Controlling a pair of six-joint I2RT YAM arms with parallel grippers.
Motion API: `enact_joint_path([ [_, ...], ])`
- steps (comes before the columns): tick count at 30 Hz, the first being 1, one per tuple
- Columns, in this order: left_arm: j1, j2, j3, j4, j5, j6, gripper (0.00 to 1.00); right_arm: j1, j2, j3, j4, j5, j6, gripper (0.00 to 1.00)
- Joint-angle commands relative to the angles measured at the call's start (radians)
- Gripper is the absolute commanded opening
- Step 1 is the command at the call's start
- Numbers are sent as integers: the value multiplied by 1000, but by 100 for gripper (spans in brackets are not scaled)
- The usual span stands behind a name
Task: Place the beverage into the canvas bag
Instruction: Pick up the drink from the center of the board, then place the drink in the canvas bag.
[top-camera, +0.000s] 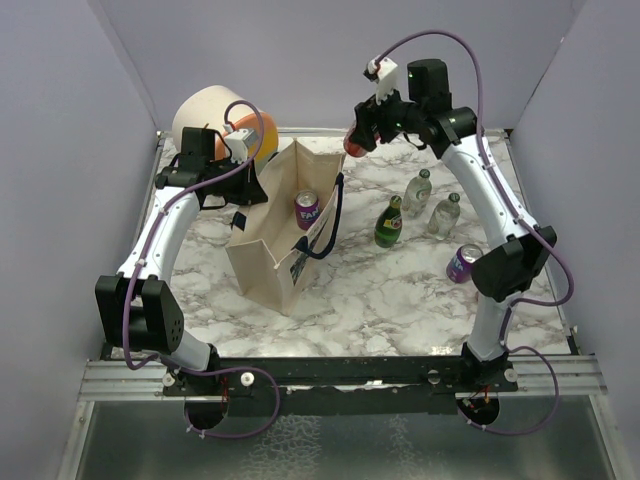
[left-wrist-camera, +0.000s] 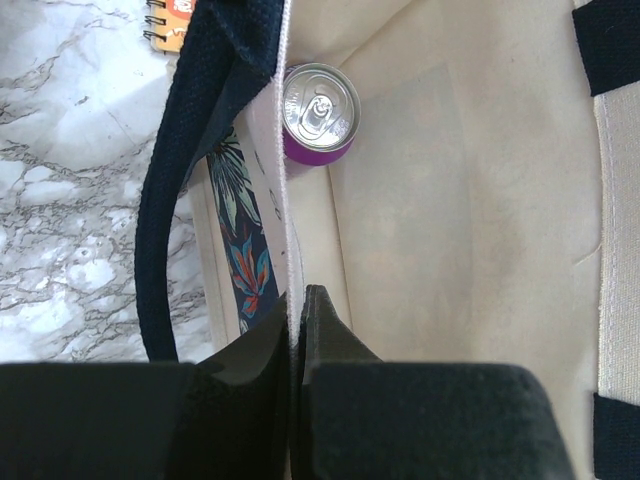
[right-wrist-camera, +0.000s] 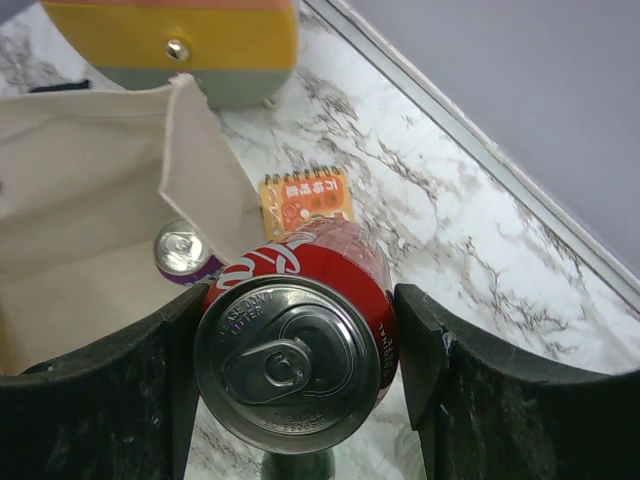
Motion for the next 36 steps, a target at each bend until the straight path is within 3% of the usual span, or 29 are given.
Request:
enact_joint_path([
  [1,-2,-3,41,16,8,4,0,67,-66,78,52,-102,26,1],
  [10,-2,-7,39,22,21,-14,0,203,-88,58,93,-156,5,1],
  [21,0,-17,33,33,28,-25,0,237,-71,17,25,-288,-1,1],
  [31,0,-24,10,36,27,-26,0,275,-66,65,46,-207,-4,1],
  [36,0,-22,11,41,28,-29,0,295,-55,167,72,-199,16,1],
])
